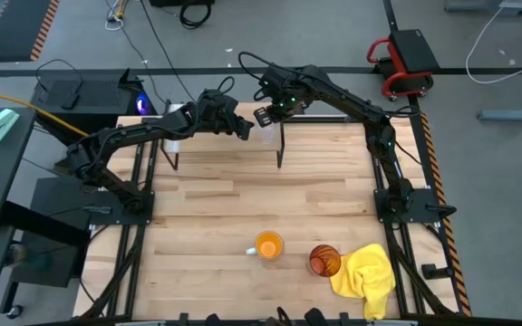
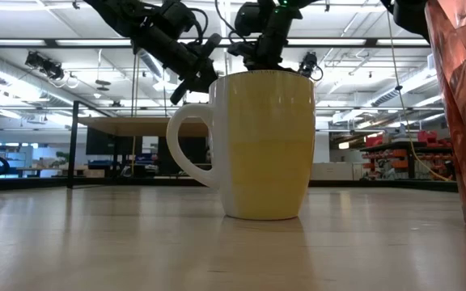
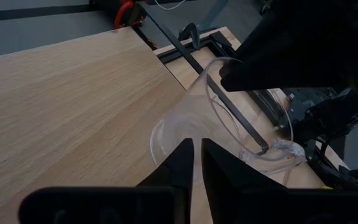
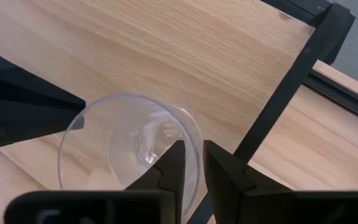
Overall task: Stack small to large cups/mugs on shelf
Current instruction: Put the transparent mug on the shelf
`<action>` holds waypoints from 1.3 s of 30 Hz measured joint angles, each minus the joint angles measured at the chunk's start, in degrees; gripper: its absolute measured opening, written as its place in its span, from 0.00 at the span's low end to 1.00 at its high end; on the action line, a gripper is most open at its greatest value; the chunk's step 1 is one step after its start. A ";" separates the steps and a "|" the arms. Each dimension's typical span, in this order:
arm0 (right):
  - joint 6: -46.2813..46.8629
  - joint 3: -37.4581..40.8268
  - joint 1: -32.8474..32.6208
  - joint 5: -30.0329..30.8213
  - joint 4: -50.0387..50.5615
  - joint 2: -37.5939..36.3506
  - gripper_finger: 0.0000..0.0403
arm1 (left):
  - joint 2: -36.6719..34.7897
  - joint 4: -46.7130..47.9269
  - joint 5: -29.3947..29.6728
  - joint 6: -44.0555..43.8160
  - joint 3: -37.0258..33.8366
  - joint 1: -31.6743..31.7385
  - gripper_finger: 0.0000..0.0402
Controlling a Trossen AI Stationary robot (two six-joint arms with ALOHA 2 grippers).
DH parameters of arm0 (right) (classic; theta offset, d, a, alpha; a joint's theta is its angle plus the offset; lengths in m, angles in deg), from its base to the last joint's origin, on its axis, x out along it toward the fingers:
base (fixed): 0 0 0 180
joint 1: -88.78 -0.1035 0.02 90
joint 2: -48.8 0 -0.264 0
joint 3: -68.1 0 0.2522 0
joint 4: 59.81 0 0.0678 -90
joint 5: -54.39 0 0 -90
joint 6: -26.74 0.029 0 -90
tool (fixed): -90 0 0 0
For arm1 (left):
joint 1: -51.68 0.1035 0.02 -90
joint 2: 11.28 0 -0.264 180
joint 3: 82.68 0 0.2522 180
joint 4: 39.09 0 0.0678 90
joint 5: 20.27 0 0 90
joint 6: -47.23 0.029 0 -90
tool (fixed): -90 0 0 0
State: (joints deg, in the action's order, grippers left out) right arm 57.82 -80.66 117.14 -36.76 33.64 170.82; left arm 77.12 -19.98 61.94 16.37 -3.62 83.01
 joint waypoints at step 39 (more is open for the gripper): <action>-18.61 11.06 -0.13 10.55 2.44 -18.23 0.04 | 0.02 2.57 0.00 0.65 0.00 0.00 0.11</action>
State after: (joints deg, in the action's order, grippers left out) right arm 39.20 -69.61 117.01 -26.22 36.08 152.59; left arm 77.15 -17.41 61.94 17.02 -3.62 83.01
